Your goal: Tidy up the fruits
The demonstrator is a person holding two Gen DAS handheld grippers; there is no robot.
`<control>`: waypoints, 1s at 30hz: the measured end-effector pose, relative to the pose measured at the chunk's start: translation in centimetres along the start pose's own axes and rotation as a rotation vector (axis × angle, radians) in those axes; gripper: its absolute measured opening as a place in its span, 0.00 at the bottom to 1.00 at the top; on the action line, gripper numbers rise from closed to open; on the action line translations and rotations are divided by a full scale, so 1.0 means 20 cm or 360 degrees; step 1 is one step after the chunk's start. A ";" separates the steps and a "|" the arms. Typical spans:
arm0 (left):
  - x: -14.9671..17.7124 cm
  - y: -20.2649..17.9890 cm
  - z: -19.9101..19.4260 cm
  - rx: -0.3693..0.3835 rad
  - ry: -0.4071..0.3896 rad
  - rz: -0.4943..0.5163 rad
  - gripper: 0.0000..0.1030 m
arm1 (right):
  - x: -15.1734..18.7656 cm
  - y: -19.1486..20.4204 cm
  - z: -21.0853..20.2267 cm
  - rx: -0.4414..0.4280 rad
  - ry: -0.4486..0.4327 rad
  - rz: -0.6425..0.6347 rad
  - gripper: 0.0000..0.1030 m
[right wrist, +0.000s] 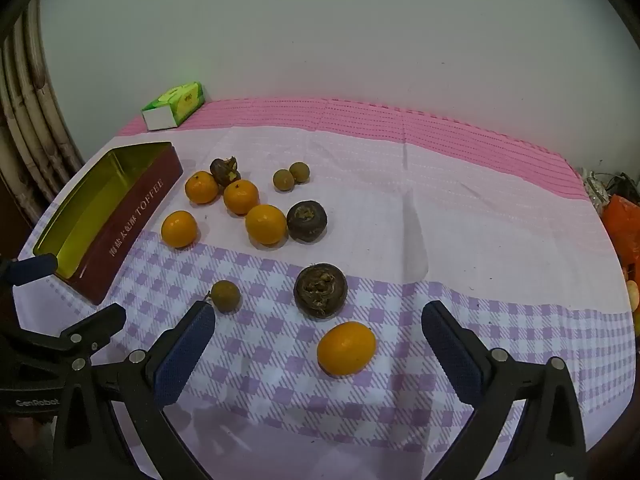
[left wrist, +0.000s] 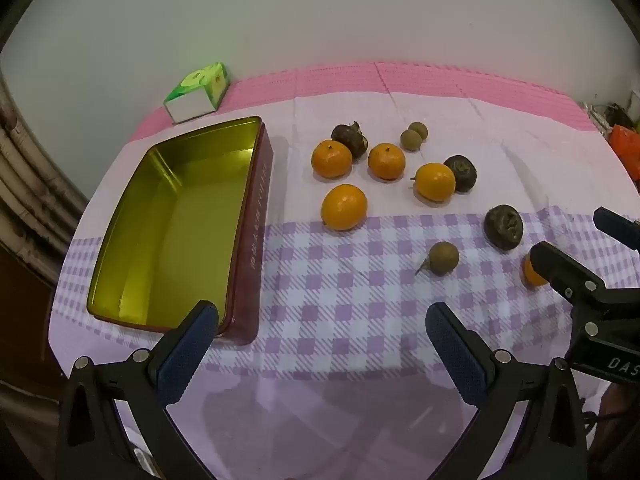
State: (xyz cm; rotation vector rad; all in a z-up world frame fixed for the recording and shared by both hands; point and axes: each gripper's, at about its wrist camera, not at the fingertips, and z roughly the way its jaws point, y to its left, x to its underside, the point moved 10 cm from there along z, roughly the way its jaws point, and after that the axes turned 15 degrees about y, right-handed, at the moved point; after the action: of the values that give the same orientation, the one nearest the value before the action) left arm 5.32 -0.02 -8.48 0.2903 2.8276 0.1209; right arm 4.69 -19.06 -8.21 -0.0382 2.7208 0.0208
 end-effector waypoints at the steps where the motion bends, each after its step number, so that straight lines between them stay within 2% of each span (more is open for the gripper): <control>1: 0.00 0.00 0.00 -0.0001 -0.0002 -0.0001 1.00 | 0.00 0.00 0.00 -0.0005 -0.0004 0.0002 0.99; 30: 0.02 -0.02 0.01 0.0083 0.0024 -0.0001 1.00 | 0.00 0.00 0.01 -0.0025 0.0002 0.0022 0.99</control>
State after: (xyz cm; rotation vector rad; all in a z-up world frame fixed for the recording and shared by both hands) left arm 4.91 -0.24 -8.83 0.3015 2.8493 0.0499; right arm 4.68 -19.08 -8.38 -0.0241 2.7220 0.0460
